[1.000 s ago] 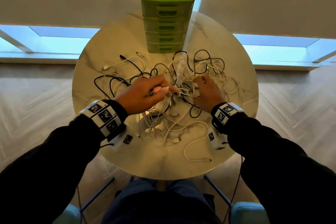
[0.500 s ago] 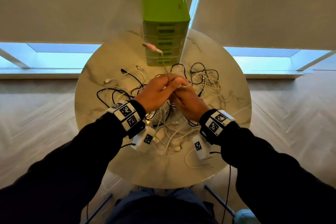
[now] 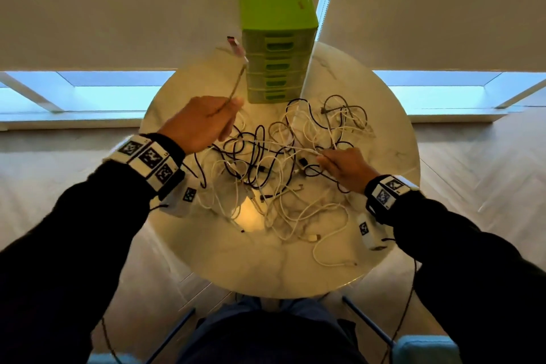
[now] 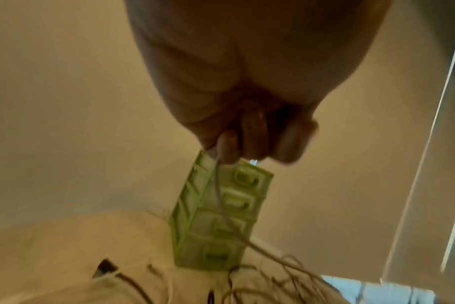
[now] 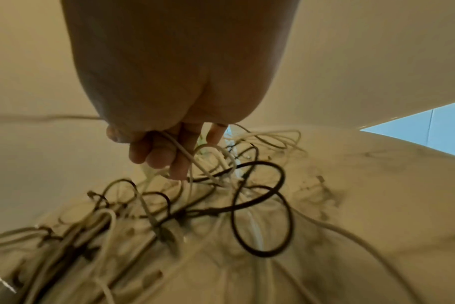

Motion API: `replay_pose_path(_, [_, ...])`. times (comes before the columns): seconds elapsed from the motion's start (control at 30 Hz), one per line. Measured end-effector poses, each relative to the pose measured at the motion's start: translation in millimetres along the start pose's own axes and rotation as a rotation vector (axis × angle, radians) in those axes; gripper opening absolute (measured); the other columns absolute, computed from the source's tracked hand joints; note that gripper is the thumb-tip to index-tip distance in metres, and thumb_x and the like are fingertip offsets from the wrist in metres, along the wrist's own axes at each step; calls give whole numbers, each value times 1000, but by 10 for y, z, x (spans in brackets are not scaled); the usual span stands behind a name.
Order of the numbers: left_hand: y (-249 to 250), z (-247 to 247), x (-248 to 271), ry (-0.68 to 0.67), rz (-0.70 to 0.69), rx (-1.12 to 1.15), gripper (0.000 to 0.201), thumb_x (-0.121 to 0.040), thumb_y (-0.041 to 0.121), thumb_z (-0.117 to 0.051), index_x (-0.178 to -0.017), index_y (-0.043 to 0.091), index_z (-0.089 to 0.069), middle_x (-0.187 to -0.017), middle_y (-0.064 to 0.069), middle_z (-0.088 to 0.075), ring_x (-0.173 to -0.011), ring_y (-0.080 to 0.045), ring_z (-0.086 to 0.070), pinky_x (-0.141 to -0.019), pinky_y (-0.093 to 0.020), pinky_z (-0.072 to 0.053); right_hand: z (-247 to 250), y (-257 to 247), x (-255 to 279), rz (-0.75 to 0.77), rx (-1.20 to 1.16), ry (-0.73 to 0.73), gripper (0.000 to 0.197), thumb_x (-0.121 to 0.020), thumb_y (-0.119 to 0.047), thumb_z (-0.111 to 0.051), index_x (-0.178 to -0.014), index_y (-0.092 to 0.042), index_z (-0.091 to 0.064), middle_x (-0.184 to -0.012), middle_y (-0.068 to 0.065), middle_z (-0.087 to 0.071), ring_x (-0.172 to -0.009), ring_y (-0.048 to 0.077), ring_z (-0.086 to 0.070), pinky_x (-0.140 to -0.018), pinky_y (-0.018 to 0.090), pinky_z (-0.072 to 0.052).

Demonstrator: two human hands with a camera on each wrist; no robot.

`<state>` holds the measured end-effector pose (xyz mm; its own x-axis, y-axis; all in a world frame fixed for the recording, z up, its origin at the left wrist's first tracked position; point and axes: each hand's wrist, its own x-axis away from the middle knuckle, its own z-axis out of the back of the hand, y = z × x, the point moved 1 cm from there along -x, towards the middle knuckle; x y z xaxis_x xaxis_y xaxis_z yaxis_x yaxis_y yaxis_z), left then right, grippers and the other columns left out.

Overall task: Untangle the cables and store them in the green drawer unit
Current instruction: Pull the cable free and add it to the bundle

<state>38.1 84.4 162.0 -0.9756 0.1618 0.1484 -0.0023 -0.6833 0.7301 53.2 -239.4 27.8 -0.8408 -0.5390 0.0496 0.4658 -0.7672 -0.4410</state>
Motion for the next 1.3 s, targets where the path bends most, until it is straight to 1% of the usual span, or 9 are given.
replay_pose_path(0.1, [-55,-399,-13,-247,118,-39,57,-106,53,-29,-91,19,-72,-86,6,-75,-84,-14,-69,-86,-33,-52,133,-200,-149,45,-20,42,49,-103,-54,-24,-83,-21,-54,-62,-7,-54,-58,21,-56,-69,42,-45])
replay_pose_path(0.23, [88,-862,-82,-221,134,67,53,-105,54,-28,-113,24,-71,-100,5,-76,-87,-16,-67,-90,-35,-51,240,-581,-228,80,22,-25,29,-105,-44,-31,-86,-29,-47,-69,-14,-50,-64,14,-48,-81,35,-28])
replay_pose_path(0.37, [161,-1059,-176,-69,122,310,48,-106,50,-33,-115,23,-72,-113,-1,-74,-110,-17,-66,-106,-44,-45,233,-732,-212,179,-68,67,27,-106,-34,-40,-104,-15,-60,-75,2,-67,-57,18,-55,-65,28,-35])
replay_pose_path(0.53, [355,-1065,-193,-67,6,645,42,-110,32,-32,-84,10,-56,-115,-3,-75,-115,-11,-67,-110,-34,-43,94,-783,-102,83,-215,-13,32,-105,-34,-40,-86,-14,-56,-73,-6,-55,-62,11,-46,-62,27,-32])
replay_pose_path(0.67, [520,-915,-102,-18,-39,875,40,-111,28,-25,-77,15,-42,-81,-6,-72,-84,-26,-71,-84,-37,-58,-1,-665,25,-17,-286,-111,29,-105,-41,-33,-79,-34,-44,-70,-12,-48,-64,4,-46,-62,21,-33])
replay_pose_path(0.83, [481,-169,-121,293,-22,1113,38,-106,23,-29,-69,23,-35,-55,9,-31,-50,-8,-23,-47,-20,-26,-90,-147,261,-122,-203,-251,41,-98,-52,-27,-83,-19,-45,-74,8,-55,-69,26,-51,-68,37,-39])
replay_pose_path(0.97, [389,62,59,381,-15,452,48,-107,39,-37,-62,24,-45,-58,8,-40,-51,-7,-36,-54,-20,-37,-3,72,349,-199,-109,-247,38,-103,-48,-30,-85,-19,-46,-75,12,-60,-72,35,-58,-72,45,-47])
replay_pose_path(1.1, [266,-574,143,1,-21,13,36,-106,36,-43,-87,11,-60,-67,2,-47,-59,-13,-41,-61,-31,-37,156,-241,91,-126,-146,-135,45,-105,-47,-29,-88,-14,-55,-72,3,-59,-67,26,-55,-66,36,-40])
replay_pose_path(1.3, [201,-1167,7,106,245,284,39,-105,46,-41,-96,20,-70,-80,8,-67,-73,-11,-59,-66,-20,-43,188,-723,-52,-33,-282,-74,31,-107,-38,-32,-85,-27,-50,-71,-6,-55,-63,12,-52,-61,21,-37])
